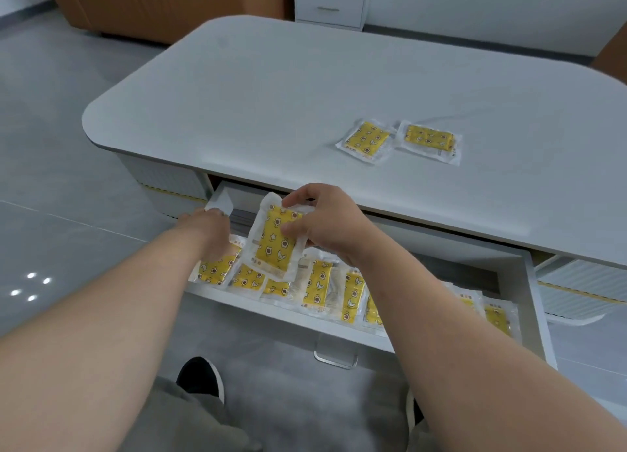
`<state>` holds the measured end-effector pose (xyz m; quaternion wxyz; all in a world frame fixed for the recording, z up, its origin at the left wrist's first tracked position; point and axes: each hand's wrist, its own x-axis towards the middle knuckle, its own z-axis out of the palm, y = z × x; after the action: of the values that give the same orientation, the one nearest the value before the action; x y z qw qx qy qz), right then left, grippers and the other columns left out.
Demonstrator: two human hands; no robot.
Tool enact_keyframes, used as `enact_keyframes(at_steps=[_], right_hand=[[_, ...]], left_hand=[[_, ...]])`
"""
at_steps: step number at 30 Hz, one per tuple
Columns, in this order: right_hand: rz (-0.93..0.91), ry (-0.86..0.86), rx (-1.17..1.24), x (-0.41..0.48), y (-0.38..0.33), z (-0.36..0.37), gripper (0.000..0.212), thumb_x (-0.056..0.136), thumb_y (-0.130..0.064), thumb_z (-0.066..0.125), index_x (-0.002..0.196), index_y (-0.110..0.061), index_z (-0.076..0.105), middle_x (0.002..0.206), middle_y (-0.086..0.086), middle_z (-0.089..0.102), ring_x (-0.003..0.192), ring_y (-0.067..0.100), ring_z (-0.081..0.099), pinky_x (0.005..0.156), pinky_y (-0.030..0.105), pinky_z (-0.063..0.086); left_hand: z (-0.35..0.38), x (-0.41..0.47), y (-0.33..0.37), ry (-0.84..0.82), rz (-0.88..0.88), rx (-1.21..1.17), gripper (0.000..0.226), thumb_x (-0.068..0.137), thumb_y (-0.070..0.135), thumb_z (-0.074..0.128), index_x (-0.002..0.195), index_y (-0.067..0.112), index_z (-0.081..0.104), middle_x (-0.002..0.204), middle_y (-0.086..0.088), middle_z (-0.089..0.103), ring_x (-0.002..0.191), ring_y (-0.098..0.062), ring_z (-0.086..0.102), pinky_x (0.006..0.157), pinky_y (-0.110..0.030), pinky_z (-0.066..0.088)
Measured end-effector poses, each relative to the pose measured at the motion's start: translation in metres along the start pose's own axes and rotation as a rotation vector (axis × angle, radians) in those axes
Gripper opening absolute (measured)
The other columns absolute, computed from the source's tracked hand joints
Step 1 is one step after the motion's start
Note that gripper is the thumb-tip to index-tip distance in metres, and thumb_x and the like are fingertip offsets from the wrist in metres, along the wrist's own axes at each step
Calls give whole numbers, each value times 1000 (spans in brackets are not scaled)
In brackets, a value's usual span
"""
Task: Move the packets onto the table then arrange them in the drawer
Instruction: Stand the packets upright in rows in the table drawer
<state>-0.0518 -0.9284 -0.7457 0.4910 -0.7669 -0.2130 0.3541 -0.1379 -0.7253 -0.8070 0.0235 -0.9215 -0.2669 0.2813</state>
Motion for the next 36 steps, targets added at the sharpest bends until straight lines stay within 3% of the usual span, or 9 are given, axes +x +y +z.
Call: enact_keyframes(at_steps=[3, 7, 15, 19, 21, 24, 27, 33, 36], right_hand=[[52, -13, -90, 9, 5, 12, 33, 81, 2, 79, 105, -17, 67, 102, -2, 62, 85, 27, 75, 76, 42, 64], [151, -21, -59, 26, 16, 34, 33, 84, 3, 77, 109, -13, 64, 104, 13, 70, 85, 28, 76, 76, 42, 64], [81, -46, -109, 56, 25, 98, 36, 83, -10, 80, 115, -18, 66, 114, 3, 66, 88, 23, 71, 82, 39, 62], [14, -99, -325, 71, 26, 121, 34, 89, -6, 69, 121, -17, 64, 116, 3, 60, 92, 20, 60, 67, 28, 49], [-15, -106, -444, 79, 28, 129, 33, 90, -3, 62, 121, -17, 63, 117, 6, 61, 92, 23, 62, 65, 30, 50], [-72, -99, -688, 87, 35, 135, 32, 88, -10, 63, 118, -20, 62, 114, 6, 61, 108, 29, 57, 83, 38, 55], [-131, -31, -885, 91, 42, 136, 35, 90, -28, 68, 124, -27, 62, 128, 7, 50, 125, 31, 41, 104, 43, 40], [-174, 2, -1078, 87, 42, 134, 44, 94, -41, 64, 136, -31, 55, 135, 11, 39, 126, 32, 34, 105, 44, 32], [-255, 49, -1015, 74, 33, 112, 42, 97, -41, 60, 136, -25, 55, 131, 10, 45, 123, 31, 39, 103, 42, 36]], left_hand=[[-22, -1, -11, 81, -31, -168, 45, 101, 23, 53, 141, 5, 50, 144, -14, 52, 127, -31, 53, 100, -37, 46], [-47, -10, -24, 195, -63, -241, 30, 91, 6, 50, 113, 7, 71, 119, -11, 69, 104, -29, 65, 87, -36, 55], [-69, -30, -24, 270, -93, -266, 28, 90, 16, 56, 113, 13, 71, 117, -6, 69, 86, -23, 55, 84, -35, 53], [-80, -30, -22, 297, -85, -269, 21, 93, 18, 57, 109, 16, 69, 103, -2, 63, 84, -23, 51, 78, -32, 46], [-84, -29, -18, 294, -77, -288, 21, 94, 19, 58, 111, 15, 68, 110, -4, 66, 86, -23, 51, 78, -31, 44], [-88, -31, -16, 304, -71, -311, 26, 95, 24, 59, 116, 13, 68, 117, -7, 67, 92, -24, 57, 79, -32, 46], [-90, -34, -15, 323, -55, -323, 27, 96, 28, 59, 116, 13, 68, 116, -7, 67, 95, -25, 59, 82, -34, 48], [-103, -41, -2, 394, -44, -373, 25, 96, 25, 60, 117, 14, 68, 114, -3, 65, 91, -21, 54, 71, -29, 42], [-109, -46, 10, 477, 6, -418, 22, 97, 26, 59, 113, 15, 68, 113, -5, 65, 96, -25, 62, 78, -34, 50]])
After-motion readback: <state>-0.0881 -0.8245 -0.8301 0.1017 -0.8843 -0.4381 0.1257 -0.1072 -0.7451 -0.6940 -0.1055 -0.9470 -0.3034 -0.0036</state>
